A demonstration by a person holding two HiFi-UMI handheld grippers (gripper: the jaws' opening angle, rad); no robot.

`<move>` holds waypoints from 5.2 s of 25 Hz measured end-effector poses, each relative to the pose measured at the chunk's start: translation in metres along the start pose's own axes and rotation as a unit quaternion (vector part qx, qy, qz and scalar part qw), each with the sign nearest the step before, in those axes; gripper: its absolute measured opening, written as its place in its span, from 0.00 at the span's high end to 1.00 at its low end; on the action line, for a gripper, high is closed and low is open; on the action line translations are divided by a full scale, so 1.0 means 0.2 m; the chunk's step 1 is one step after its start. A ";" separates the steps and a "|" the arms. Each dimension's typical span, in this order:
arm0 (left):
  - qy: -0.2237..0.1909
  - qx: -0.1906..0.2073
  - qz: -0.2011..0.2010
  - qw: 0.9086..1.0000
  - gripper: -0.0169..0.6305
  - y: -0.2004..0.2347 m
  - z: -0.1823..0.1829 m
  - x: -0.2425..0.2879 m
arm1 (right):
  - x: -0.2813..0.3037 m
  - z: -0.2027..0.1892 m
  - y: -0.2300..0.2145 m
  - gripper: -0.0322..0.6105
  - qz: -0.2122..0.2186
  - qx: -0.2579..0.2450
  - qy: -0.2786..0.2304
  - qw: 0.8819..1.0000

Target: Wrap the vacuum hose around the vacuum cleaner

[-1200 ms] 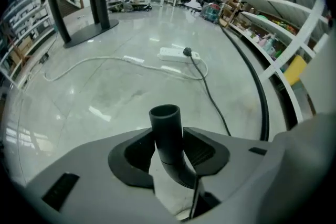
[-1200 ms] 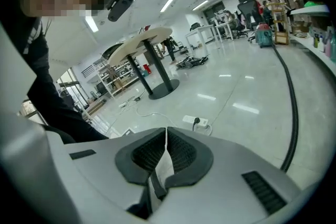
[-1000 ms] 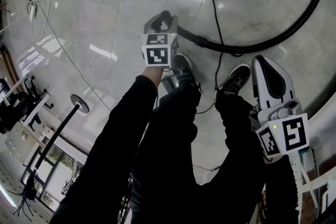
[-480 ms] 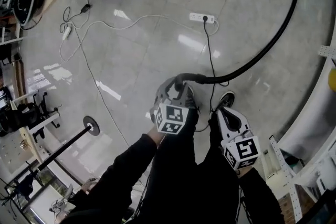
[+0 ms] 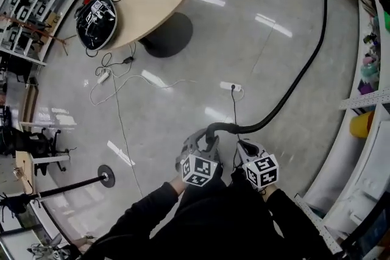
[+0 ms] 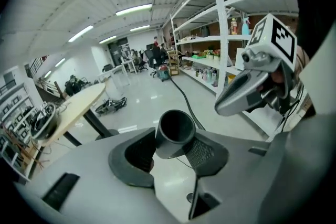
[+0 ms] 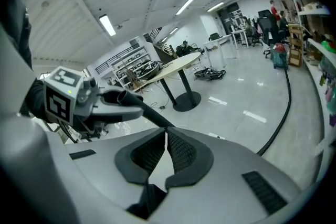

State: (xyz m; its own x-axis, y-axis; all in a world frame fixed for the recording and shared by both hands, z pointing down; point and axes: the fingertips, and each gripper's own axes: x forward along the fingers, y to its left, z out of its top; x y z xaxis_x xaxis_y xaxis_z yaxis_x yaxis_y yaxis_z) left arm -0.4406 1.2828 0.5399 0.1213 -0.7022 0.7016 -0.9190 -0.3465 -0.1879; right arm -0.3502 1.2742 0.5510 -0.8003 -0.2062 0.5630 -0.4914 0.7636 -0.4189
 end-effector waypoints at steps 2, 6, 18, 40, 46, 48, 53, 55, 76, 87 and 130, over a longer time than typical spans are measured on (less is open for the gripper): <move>-0.022 0.016 0.011 1.000 0.72 -0.03 0.16 -0.11 | -0.08 0.02 0.00 0.92 -0.020 -0.044 -0.006 0.999; -0.065 0.049 0.030 0.996 0.72 -0.14 0.48 -0.23 | -0.16 0.13 0.00 0.70 -0.060 -0.167 -0.041 0.983; -0.139 0.129 -0.013 0.982 0.71 -0.57 1.23 -0.36 | -0.34 0.47 -0.24 0.54 -0.140 -0.234 -0.110 0.956; -0.245 0.065 -0.315 0.915 0.46 -0.26 1.66 0.08 | -0.60 1.02 -0.98 0.67 -0.110 0.004 -0.173 0.979; -0.208 0.086 -0.410 0.884 0.46 -0.27 1.52 0.52 | -0.75 1.49 -0.86 0.66 -0.017 0.041 -0.293 0.955; -0.216 0.110 -0.421 0.874 0.46 -0.32 1.57 0.62 | -0.79 1.59 -0.83 0.64 0.011 0.067 -0.336 0.939; -0.244 0.144 -0.505 0.815 0.56 -0.49 1.75 0.66 | -0.93 1.72 -0.91 0.62 0.057 0.181 -0.452 0.872; -0.243 0.129 -0.514 0.813 0.60 -0.52 1.80 0.66 | -0.99 1.74 -1.02 0.61 0.051 0.235 -0.490 0.838; -0.179 -0.001 -0.536 0.825 0.60 -0.95 2.37 0.85 | -1.50 1.87 -1.77 0.62 0.427 0.305 -0.464 0.713; -0.166 -0.251 -0.523 0.797 0.61 -0.73 2.90 0.98 | -1.28 1.31 -1.86 0.59 0.127 0.000 -0.217 0.968; -0.074 -0.030 -0.634 0.769 0.70 -0.51 2.95 2.15 | -0.92 2.54 -3.14 0.42 0.169 0.371 -0.348 0.844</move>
State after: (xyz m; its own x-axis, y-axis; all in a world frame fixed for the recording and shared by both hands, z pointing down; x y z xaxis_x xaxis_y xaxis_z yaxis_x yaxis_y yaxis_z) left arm -0.0732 0.6490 0.4551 0.9720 0.1115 0.2068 -0.0415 -0.7850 0.6181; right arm -0.0694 0.5227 0.3489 -0.8196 -0.5593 -0.1242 -0.0681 0.3103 -0.9482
